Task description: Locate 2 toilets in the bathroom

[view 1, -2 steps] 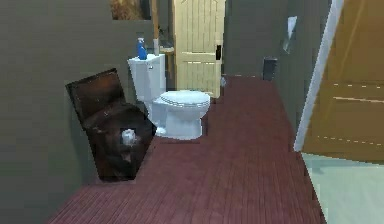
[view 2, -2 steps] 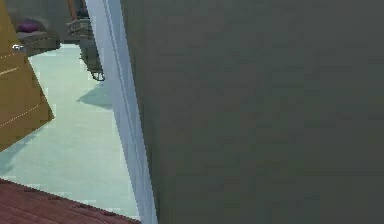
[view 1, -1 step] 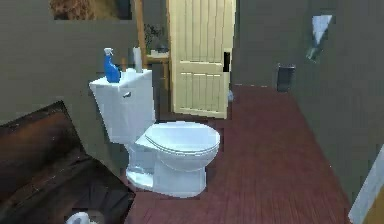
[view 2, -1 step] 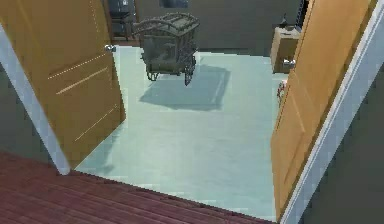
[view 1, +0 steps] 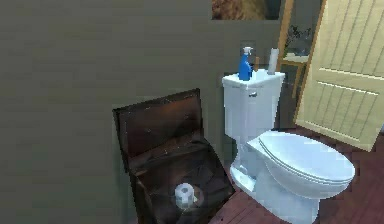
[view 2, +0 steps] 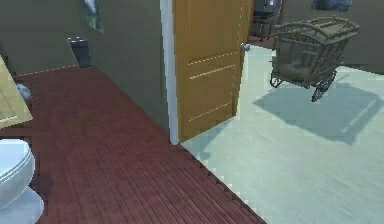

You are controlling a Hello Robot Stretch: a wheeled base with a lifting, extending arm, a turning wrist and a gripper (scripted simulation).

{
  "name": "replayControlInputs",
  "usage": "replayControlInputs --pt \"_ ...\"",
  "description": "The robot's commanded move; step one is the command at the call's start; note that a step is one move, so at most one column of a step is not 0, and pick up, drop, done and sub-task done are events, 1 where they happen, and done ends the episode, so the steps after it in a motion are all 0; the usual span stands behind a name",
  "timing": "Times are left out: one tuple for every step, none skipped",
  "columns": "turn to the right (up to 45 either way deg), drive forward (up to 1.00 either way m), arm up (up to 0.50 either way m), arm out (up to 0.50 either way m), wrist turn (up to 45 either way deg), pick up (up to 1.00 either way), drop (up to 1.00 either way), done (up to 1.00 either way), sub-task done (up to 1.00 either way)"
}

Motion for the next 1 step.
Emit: replayControlInputs --pt "0.0 0.00 0.00 0.00 0.0 0.00 0.00 0.00 1.00"
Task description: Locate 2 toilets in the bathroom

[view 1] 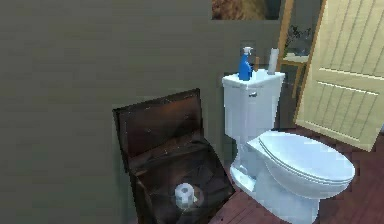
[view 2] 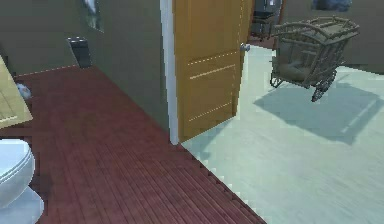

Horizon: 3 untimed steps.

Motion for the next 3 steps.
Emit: replayControlInputs --pt "45.0 0.00 0.00 0.00 0.0 0.00 0.00 0.00 0.00" --pt "15.0 0.00 0.00 0.00 0.0 0.00 0.00 0.00 0.00" --pt "0.0 0.55 0.00 0.00 0.0 0.00 0.00 0.00 0.00"
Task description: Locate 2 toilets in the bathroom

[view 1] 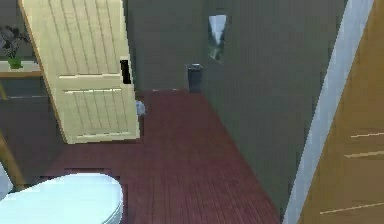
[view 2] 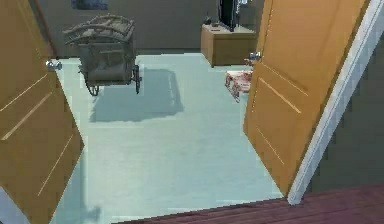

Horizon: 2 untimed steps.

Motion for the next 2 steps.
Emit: replayControlInputs --pt "-45.0 0.00 0.00 0.00 0.0 0.00 0.00 0.00 0.00" --pt "0.0 0.00 0.00 0.00 0.0 0.00 0.00 1.00 0.00"
